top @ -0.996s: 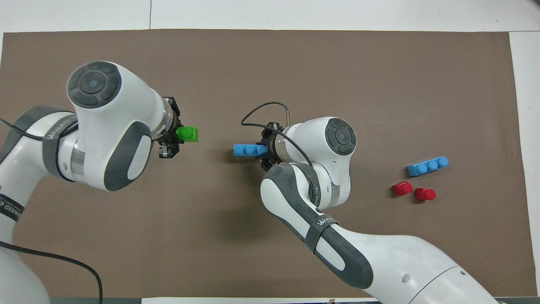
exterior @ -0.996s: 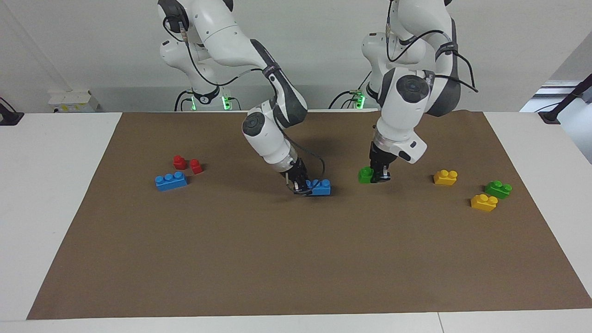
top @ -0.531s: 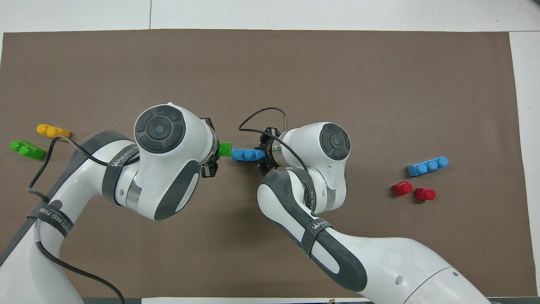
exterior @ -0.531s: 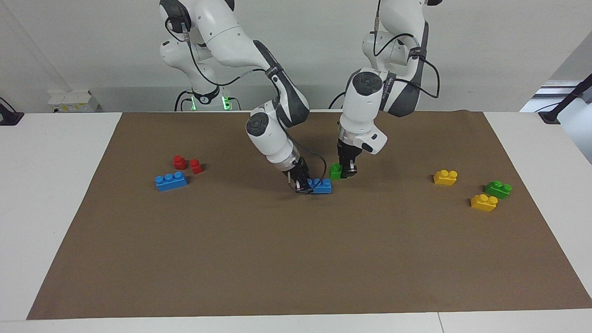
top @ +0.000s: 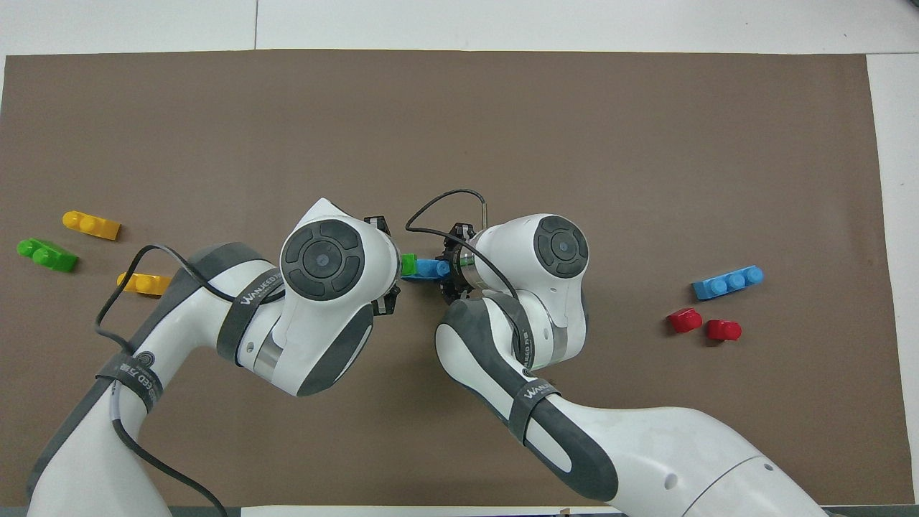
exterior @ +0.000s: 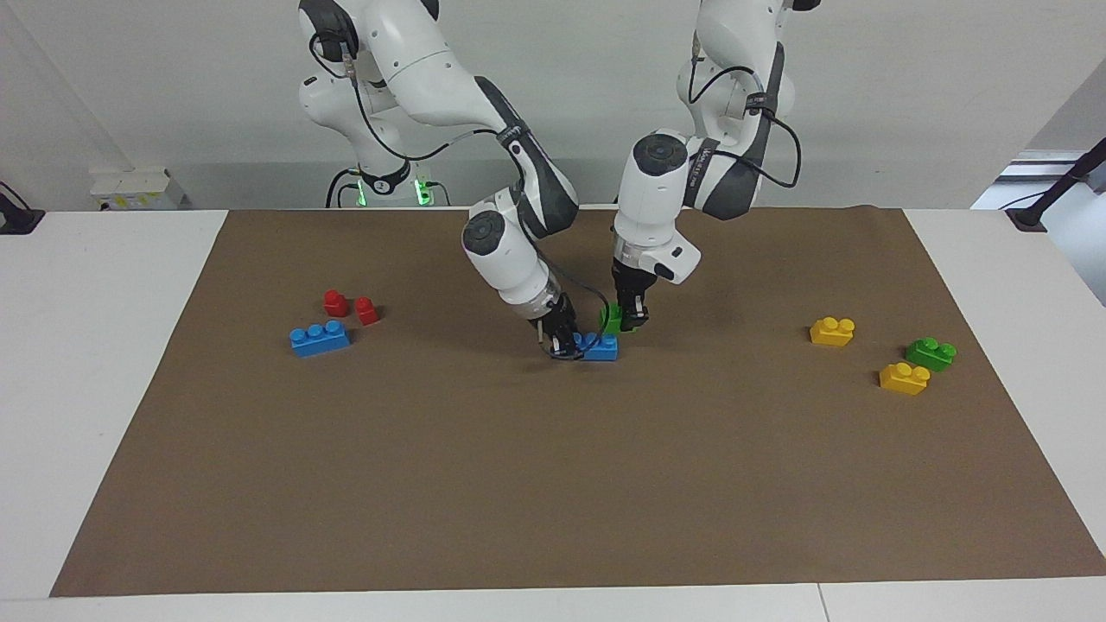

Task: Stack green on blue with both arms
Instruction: 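Move the green brick with the left gripper toward the held blue brick, then press the green brick onto the blue brick with the left gripper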

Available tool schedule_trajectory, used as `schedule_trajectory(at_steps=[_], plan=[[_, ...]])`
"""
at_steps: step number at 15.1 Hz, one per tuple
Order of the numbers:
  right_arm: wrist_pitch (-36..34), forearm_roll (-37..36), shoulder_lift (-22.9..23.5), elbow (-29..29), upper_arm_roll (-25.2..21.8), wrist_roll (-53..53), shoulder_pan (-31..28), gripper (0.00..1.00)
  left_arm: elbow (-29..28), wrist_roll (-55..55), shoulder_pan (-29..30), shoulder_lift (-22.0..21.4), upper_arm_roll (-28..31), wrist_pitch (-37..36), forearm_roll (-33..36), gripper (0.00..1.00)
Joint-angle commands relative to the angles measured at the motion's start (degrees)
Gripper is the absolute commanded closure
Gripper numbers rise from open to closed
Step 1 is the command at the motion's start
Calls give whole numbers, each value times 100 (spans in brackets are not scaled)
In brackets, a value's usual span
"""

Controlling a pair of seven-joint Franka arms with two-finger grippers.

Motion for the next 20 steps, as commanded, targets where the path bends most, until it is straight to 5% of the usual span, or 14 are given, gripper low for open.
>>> schedule_trajectory(at_steps=[1,20], plan=[[85,-174,-20,-83,-53,162,43,100,-111,-261,-207,73,106,255,152,100],[278,-174,-20,-171,-53,109,-36,100,-41,-553,-375,732,97,607,758,100]])
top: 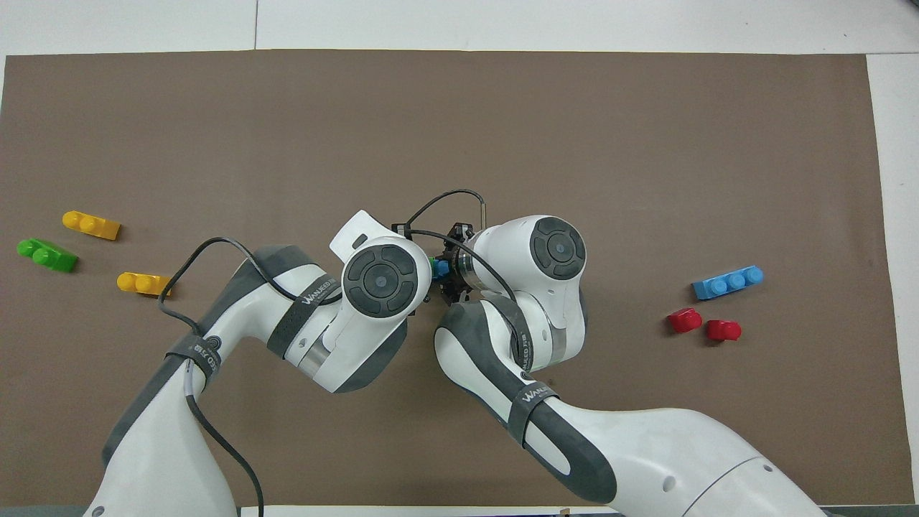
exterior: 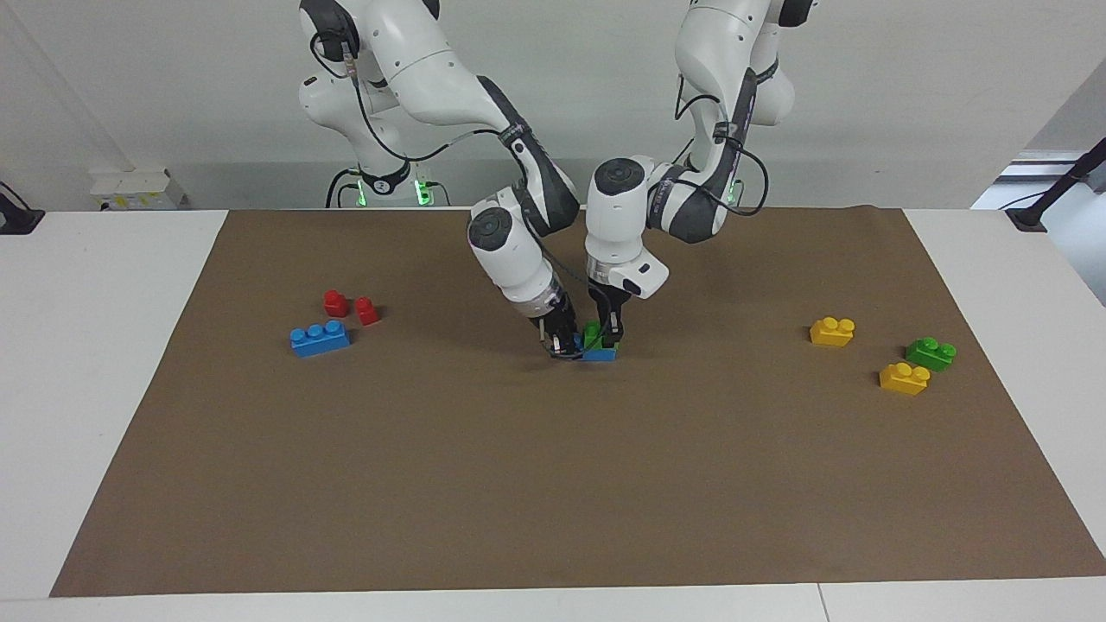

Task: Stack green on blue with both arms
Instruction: 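Press the green brick onto the blue brick with the left gripper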

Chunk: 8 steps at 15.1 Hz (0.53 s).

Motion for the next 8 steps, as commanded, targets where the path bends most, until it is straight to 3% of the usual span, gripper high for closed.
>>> schedule_trajectory(at_steps=[1,2,3,6,8], plan=[[266,-147,-21,-172,-48,115,-49,100,-17,-31,-77,215,88,42,196,100],[266,-147,-21,-181,-48,115,-57,100,0,74,-51,215,88,-2,214,53],[266,-147,-30,-181,-39,124,-101,100,0,128,-25,171,88,-55,214,1],[257,-94,-21,-181,-39,150,-172,100,0,330,203,5,88,-125,214,0],[240,-76,-30,-181,-30,150,-189,50,9,365,414,-145,79,-239,214,0]])
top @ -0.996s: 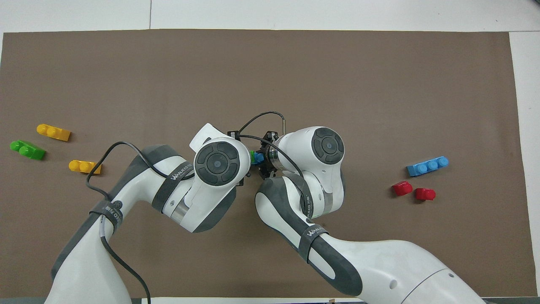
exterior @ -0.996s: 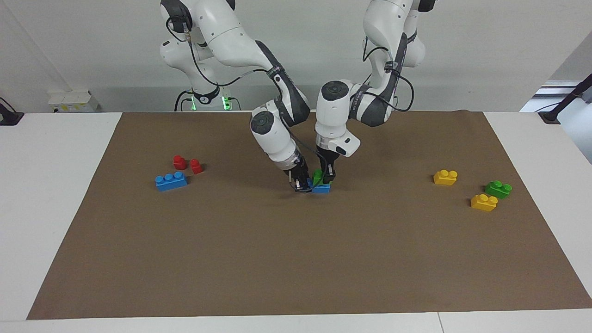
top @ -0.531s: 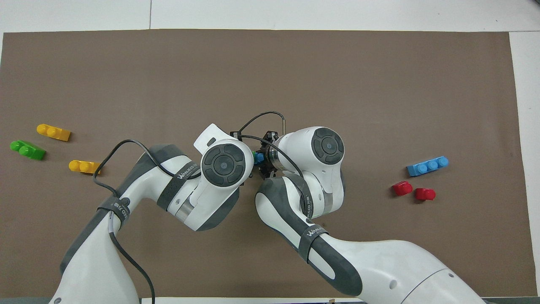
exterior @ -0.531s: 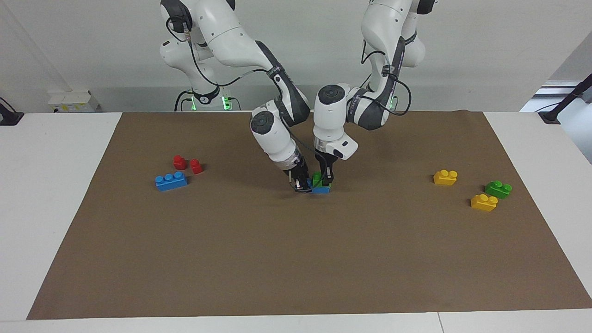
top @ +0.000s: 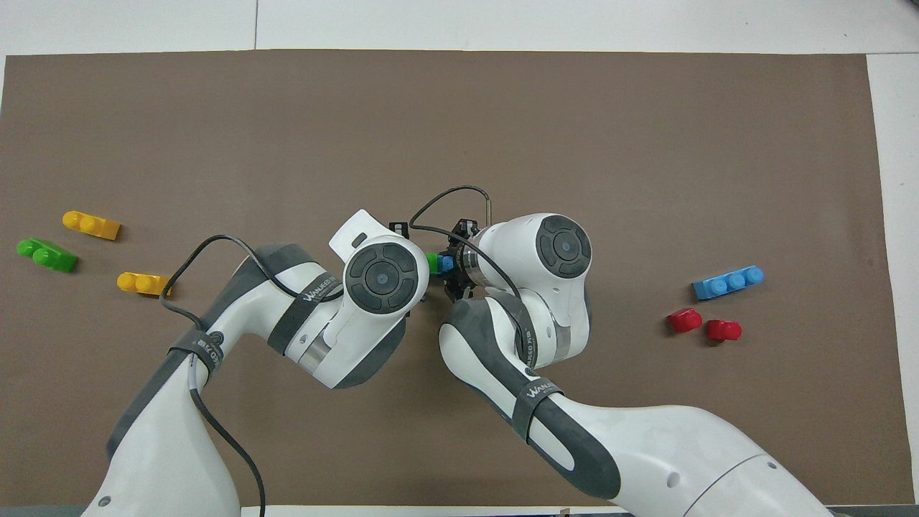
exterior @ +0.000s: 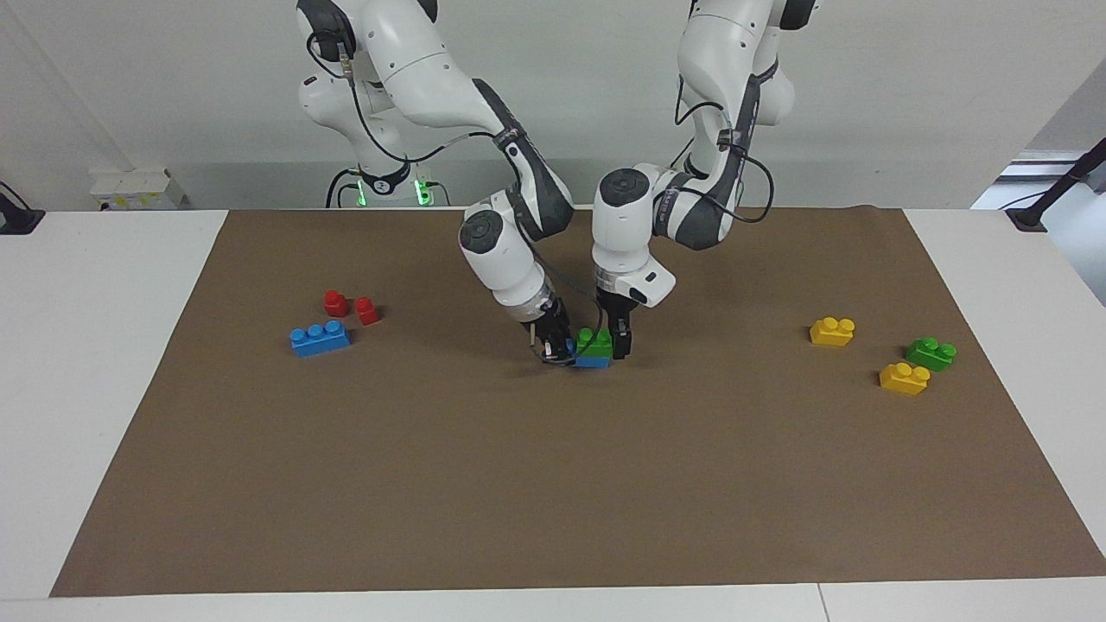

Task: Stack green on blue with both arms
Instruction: 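Press the green brick onto the blue brick with the left gripper, then open both grippers and withdraw them from the stacked bricks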

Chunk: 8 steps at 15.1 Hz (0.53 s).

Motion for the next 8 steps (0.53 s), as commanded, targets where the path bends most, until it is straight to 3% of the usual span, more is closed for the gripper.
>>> schedule_trajectory(at_steps=[1,3,8], plan=[[146,-79,-28,-153,10,136,-69,38,4,244,353,-281,-15,-267,117,0],[128,-70,-19,-126,10,136,-113,29,4,656,617,-387,-24,-346,108,0],[-47,-79,-19,-65,10,66,-315,24,126,1762,1372,-449,3,-495,108,0]])
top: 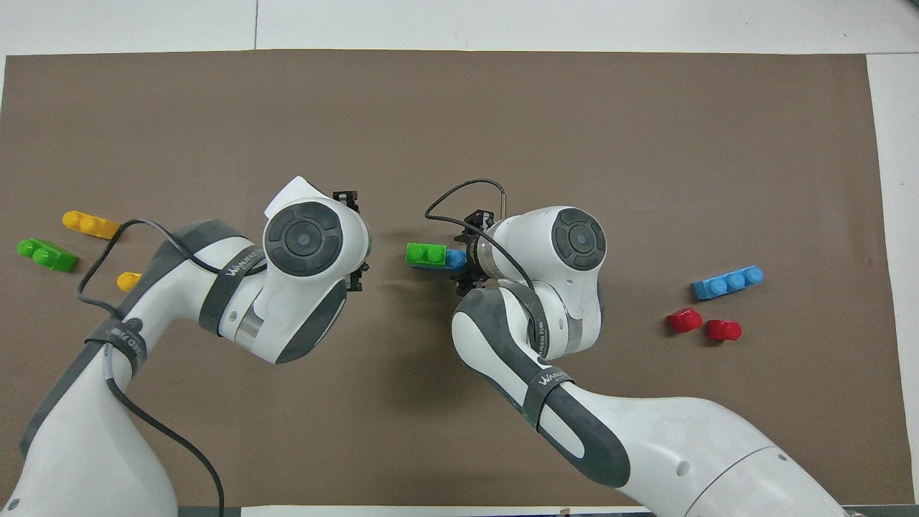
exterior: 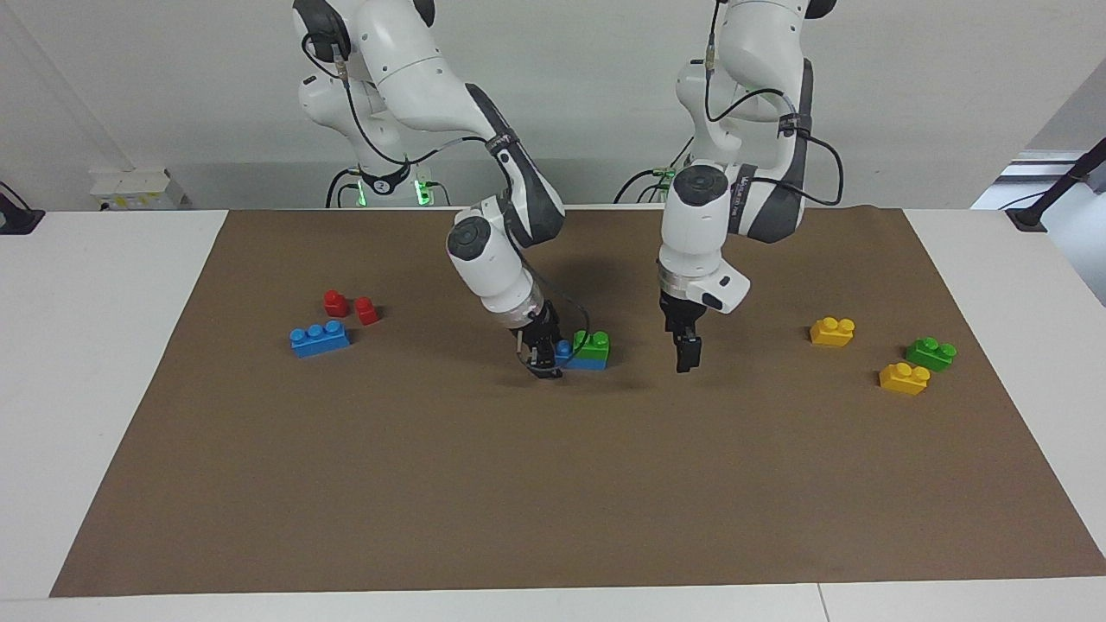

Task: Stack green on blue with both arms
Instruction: 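Open both grippers and withdraw them from the stacked bricks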

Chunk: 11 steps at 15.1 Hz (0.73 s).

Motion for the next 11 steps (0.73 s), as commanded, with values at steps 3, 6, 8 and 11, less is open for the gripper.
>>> schedule_trajectory(at_steps=[3,6,8,11], plan=[[-194,-88,-57,-23,65,-156,-448,20,188,1519,815,-117,-58,-409,82,0],[-379,-88,-109,12,65,-462,-773,6,232,2301,1079,-187,-40,-461,74,0],[-572,-140,-249,73,57,-1058,-923,0,311,3274,1159,-222,-40,-689,74,0],[-1282,-167,-574,179,48,-2261,-1405,0,513,4540,1378,-362,-31,-1120,74,0]])
